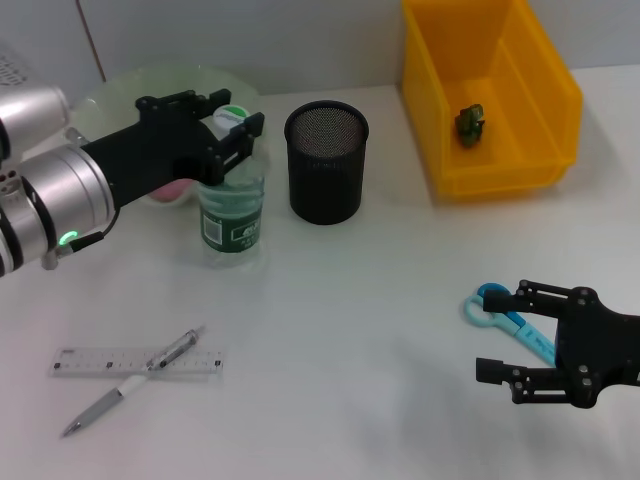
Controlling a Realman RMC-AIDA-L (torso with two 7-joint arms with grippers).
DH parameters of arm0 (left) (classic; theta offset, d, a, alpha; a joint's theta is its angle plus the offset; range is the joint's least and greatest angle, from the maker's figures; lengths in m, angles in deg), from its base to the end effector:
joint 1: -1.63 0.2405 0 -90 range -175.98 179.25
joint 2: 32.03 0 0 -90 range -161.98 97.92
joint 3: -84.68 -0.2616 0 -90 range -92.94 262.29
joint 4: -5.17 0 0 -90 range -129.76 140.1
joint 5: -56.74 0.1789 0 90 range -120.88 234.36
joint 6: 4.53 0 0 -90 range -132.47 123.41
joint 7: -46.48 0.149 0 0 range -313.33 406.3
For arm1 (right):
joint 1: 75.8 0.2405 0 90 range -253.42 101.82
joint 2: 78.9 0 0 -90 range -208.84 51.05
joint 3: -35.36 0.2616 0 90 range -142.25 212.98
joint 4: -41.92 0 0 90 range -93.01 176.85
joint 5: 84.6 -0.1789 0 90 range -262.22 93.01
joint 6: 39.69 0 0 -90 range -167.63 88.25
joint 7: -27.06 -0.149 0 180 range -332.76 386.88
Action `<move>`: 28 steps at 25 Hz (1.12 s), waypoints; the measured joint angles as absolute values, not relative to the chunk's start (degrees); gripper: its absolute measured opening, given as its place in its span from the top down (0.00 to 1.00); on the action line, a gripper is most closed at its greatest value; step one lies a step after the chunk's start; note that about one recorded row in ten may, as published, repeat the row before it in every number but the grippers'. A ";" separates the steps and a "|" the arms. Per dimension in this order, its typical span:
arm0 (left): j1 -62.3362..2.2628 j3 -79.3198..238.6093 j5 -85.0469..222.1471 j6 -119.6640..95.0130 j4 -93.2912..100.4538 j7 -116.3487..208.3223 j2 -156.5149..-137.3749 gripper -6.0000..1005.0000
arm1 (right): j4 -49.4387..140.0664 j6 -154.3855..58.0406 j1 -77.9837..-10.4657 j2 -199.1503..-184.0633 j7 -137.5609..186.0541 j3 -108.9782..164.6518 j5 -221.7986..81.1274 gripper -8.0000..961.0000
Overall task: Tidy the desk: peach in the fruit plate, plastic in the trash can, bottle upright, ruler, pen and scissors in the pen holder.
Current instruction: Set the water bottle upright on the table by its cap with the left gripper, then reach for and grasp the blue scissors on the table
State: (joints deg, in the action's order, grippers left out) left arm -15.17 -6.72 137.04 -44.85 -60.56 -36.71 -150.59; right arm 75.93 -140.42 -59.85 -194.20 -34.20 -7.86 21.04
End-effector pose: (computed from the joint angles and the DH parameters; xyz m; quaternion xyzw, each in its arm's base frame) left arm -0.1838 0.3385 -0.0243 -0.9056 -0.1376 -0.2316 0.3275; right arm 0.2934 0.2276 0.0126 -0.9347 0.1566 0.2887 0.1359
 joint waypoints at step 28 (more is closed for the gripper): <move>-15.14 -1.05 132.64 -51.00 -57.06 -31.52 -150.51 0.44 | 75.93 -140.45 -59.60 -194.20 -34.19 -8.30 21.04 0.16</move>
